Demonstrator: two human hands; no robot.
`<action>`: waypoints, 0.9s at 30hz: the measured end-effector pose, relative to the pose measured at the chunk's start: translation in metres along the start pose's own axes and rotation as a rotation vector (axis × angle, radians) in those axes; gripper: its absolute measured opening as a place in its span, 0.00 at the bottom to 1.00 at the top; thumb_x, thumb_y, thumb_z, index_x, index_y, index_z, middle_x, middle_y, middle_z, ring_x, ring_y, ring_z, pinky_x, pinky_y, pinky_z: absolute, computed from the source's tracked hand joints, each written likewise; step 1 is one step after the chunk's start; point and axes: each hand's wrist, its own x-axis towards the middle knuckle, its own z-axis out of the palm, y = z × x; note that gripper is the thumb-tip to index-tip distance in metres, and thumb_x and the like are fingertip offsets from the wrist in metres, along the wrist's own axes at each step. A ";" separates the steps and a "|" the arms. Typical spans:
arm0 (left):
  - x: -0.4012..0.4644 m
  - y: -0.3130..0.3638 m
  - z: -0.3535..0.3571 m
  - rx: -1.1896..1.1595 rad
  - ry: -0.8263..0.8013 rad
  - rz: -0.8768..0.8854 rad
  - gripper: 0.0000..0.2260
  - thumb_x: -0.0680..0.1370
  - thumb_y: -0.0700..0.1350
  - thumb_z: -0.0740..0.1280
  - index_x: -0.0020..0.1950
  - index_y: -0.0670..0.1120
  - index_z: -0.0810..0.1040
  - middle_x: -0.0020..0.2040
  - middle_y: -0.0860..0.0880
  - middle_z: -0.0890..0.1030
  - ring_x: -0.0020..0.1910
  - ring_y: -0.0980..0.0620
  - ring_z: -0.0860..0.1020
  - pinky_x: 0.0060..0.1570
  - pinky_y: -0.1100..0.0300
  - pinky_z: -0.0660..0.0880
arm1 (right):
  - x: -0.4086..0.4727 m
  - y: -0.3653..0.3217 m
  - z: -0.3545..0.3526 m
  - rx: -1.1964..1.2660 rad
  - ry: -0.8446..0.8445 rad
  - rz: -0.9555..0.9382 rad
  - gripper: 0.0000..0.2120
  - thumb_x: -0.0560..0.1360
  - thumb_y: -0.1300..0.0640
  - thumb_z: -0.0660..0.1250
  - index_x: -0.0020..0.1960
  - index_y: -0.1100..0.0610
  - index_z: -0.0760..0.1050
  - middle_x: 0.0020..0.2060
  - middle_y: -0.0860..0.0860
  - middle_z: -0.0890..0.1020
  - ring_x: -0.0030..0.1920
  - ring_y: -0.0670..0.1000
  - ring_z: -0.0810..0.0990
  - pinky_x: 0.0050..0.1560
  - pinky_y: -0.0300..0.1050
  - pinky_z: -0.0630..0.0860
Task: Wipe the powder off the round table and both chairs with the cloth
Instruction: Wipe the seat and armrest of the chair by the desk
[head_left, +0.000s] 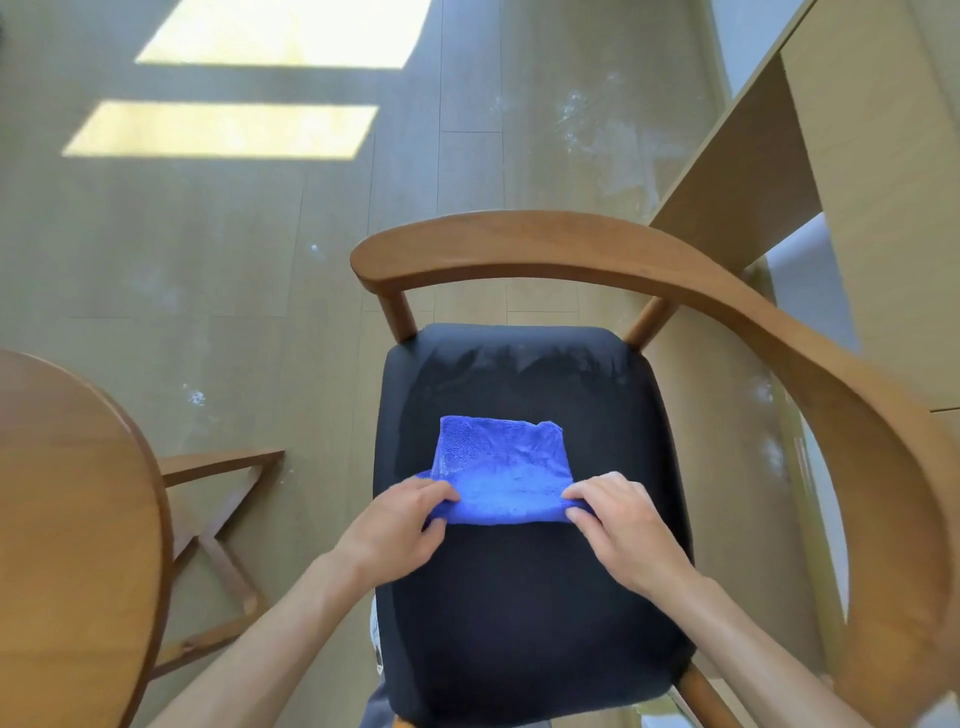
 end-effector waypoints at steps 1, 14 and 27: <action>0.010 0.001 -0.007 -0.015 0.024 -0.026 0.11 0.75 0.39 0.63 0.56 0.46 0.78 0.45 0.54 0.77 0.40 0.60 0.68 0.49 0.63 0.69 | 0.008 -0.001 -0.003 0.007 0.003 0.018 0.09 0.76 0.53 0.60 0.49 0.53 0.79 0.43 0.42 0.80 0.47 0.47 0.74 0.50 0.45 0.70; 0.072 0.006 -0.004 0.314 0.214 0.048 0.15 0.66 0.38 0.70 0.52 0.41 0.79 0.51 0.44 0.80 0.48 0.42 0.80 0.42 0.51 0.80 | 0.053 0.011 -0.012 0.035 0.125 0.229 0.12 0.77 0.62 0.65 0.60 0.58 0.77 0.56 0.50 0.77 0.55 0.54 0.74 0.59 0.49 0.71; 0.112 -0.006 0.060 0.721 -0.003 0.226 0.29 0.64 0.52 0.72 0.64 0.52 0.70 0.57 0.42 0.76 0.43 0.40 0.74 0.36 0.51 0.72 | -0.020 0.070 0.065 -0.103 0.161 0.362 0.20 0.75 0.52 0.56 0.63 0.54 0.76 0.66 0.52 0.73 0.66 0.52 0.68 0.62 0.51 0.69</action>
